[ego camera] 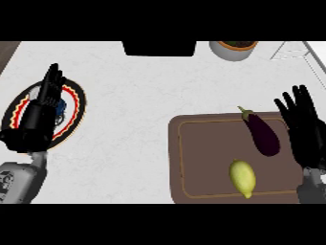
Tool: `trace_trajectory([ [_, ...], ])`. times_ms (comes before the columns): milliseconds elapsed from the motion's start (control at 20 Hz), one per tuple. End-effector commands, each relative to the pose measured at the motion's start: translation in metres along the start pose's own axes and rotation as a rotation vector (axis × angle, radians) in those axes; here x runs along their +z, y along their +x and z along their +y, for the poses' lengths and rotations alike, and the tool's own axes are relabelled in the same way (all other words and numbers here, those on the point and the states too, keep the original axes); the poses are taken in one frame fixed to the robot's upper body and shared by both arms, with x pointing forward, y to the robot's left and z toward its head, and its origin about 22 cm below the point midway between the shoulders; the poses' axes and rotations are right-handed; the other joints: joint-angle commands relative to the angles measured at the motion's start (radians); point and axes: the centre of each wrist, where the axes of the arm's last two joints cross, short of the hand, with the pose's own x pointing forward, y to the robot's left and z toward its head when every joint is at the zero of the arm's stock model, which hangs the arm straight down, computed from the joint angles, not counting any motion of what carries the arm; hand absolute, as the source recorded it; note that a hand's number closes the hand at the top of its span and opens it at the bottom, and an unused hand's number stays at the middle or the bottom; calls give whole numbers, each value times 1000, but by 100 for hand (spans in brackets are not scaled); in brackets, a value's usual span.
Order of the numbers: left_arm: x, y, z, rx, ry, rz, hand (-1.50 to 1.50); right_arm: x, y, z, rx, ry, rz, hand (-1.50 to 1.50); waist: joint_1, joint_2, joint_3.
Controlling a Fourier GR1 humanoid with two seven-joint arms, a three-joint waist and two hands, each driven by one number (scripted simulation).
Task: Pick the lemon from the tray and place it in the tiered shelf
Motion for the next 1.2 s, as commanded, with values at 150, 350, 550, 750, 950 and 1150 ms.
trace_trajectory([
  [150, -3, -9, 15, 50, 31, 158, 0, 5, 70, 5, 170, 274, -558, 150, -42, -29, 17],
  [350, 5, -15, 20, 147, -45, 279, 0, 14, 67, -58, 302, 10, -671, 150, -34, -16, 18],
  [550, -2, 4, 10, 153, -60, 287, 0, 31, 35, -44, -28, 368, -706, -150, -19, -18, 21],
  [750, -9, 17, 20, 150, -54, 290, 0, 56, 44, -57, 72, 551, -789, -150, -20, -19, 18],
  [950, 0, -3, 29, 155, -34, 316, 0, 100, 54, -87, 324, 673, -656, -150, -42, -20, 16],
  [1150, 4, -3, 34, 142, -28, 313, 0, 109, 91, -93, 723, 666, -557, -150, -52, -24, 13],
])
